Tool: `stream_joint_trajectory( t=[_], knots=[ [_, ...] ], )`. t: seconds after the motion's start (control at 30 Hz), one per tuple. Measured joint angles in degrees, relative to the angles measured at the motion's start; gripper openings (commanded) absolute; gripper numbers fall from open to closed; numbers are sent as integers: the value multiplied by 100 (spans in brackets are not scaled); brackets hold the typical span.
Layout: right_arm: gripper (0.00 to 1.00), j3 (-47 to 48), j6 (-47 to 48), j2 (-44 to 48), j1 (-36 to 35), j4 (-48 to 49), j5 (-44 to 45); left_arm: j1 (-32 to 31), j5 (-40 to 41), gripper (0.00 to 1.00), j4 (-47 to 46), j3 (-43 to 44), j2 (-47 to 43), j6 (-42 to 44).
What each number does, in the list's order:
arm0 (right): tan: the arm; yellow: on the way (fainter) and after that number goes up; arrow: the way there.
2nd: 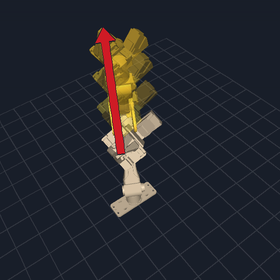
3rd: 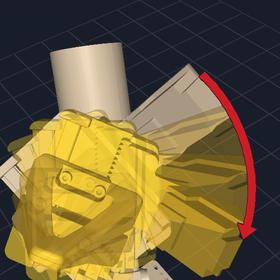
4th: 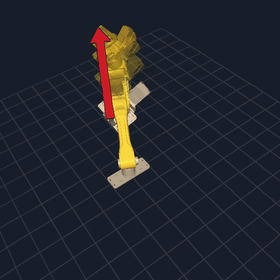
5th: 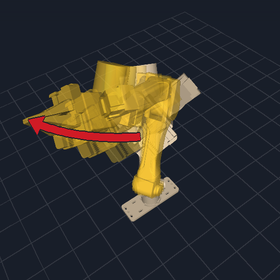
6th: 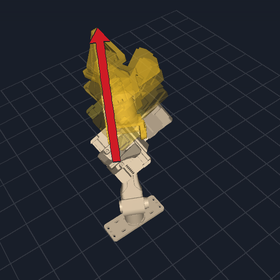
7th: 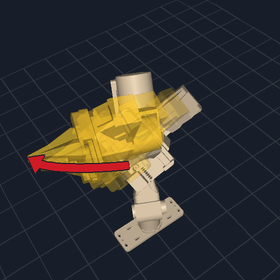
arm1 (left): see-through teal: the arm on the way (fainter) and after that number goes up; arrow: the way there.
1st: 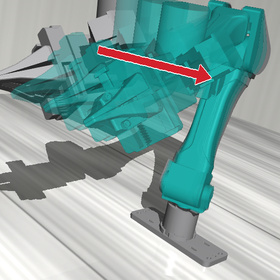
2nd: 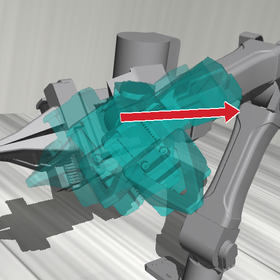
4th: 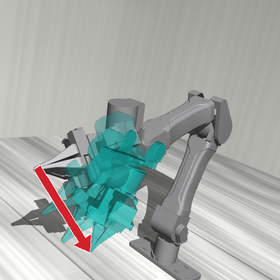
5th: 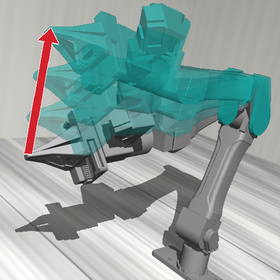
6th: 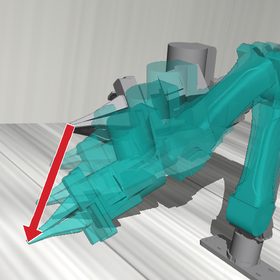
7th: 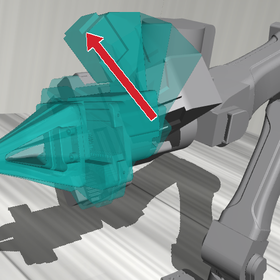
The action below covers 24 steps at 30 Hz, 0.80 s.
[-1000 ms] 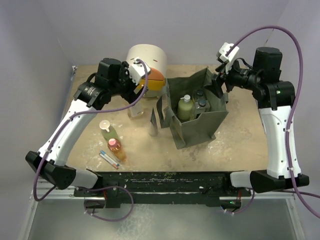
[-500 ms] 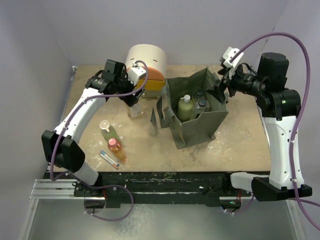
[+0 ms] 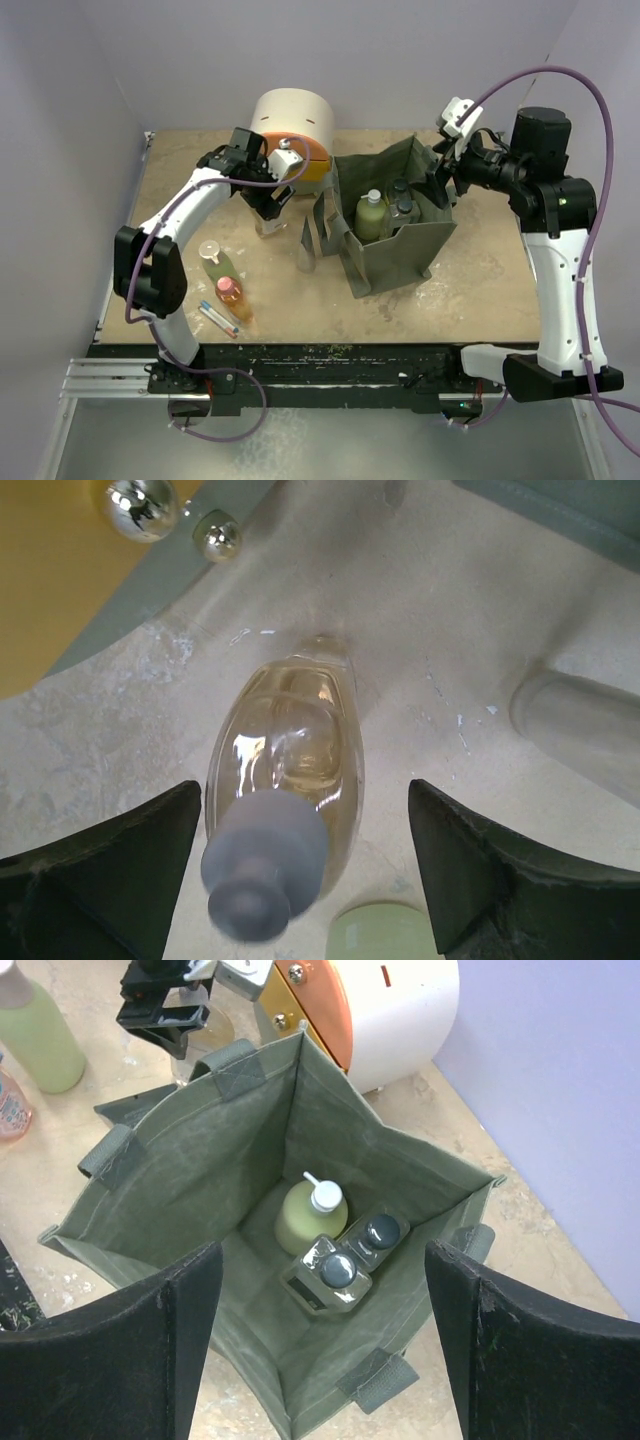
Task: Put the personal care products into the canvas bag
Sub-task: Pick up the care product from the center of the board.
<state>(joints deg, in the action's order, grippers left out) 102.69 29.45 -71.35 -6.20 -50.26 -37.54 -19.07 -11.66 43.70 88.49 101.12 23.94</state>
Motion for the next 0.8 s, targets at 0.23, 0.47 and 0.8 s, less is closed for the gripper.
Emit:
stream_joint_trajectory(
  t=[0.23, 0.47, 0.8],
  knots=[
    [85, -92, 2, 2, 0, -4, -74, 74, -98, 66, -83, -74, 214, 120],
    [85, -96, 2, 0, 0, -4, -120, 107, -162, 47, -372, -243, 201, 140],
    [86, -170, 2, 2, 0, -2, -125, 107, -192, 1, -219, -264, 72, 350]
  ],
)
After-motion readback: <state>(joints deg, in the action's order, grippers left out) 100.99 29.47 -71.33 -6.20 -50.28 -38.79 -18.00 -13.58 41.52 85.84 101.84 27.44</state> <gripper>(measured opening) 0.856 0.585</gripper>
